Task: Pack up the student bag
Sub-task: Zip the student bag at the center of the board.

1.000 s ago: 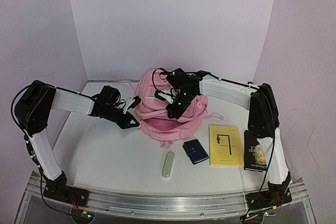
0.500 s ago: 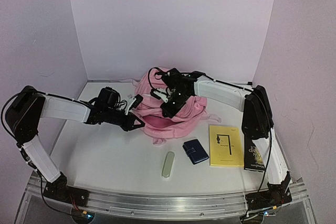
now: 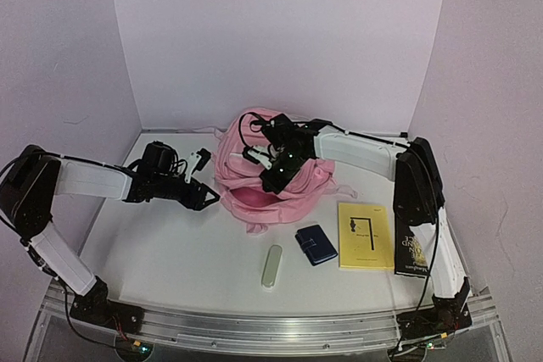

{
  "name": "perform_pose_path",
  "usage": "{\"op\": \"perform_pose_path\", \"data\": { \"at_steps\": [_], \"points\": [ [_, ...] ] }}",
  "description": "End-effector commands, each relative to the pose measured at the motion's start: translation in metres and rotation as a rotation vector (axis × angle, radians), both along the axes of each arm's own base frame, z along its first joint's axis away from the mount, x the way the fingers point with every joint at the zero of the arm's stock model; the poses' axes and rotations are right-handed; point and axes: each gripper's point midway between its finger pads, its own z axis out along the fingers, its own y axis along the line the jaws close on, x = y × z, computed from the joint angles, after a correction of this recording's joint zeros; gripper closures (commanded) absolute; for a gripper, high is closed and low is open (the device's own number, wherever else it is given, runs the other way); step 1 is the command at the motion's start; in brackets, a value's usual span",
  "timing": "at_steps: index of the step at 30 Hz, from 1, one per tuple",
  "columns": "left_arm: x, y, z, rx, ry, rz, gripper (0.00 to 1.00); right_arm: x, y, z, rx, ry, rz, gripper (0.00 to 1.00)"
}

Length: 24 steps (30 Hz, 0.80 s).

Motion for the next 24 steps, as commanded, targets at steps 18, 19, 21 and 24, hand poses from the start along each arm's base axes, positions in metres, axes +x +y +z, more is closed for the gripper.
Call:
{"op": "perform_pose_path", "data": {
  "at_steps": [18,19,21,24],
  "points": [
    [0.03,-0.048,-0.022,-0.05,-0.146,-0.266,0.56,-0.009,-0.004,0.016,0.009,0.036,-0.009,1.0],
    [0.03,-0.05,-0.021,-0.054,-0.152,-0.27,0.59,-0.01,-0.004,0.015,0.007,0.038,-0.009,1.0],
    [0.029,-0.052,-0.019,-0.065,-0.157,-0.278,0.66,-0.01,-0.005,0.014,0.006,0.043,-0.009,1.0],
    [0.027,-0.052,-0.015,-0.077,-0.158,-0.279,0.77,-0.01,-0.004,0.012,0.006,0.045,-0.009,1.0]
  ]
}}
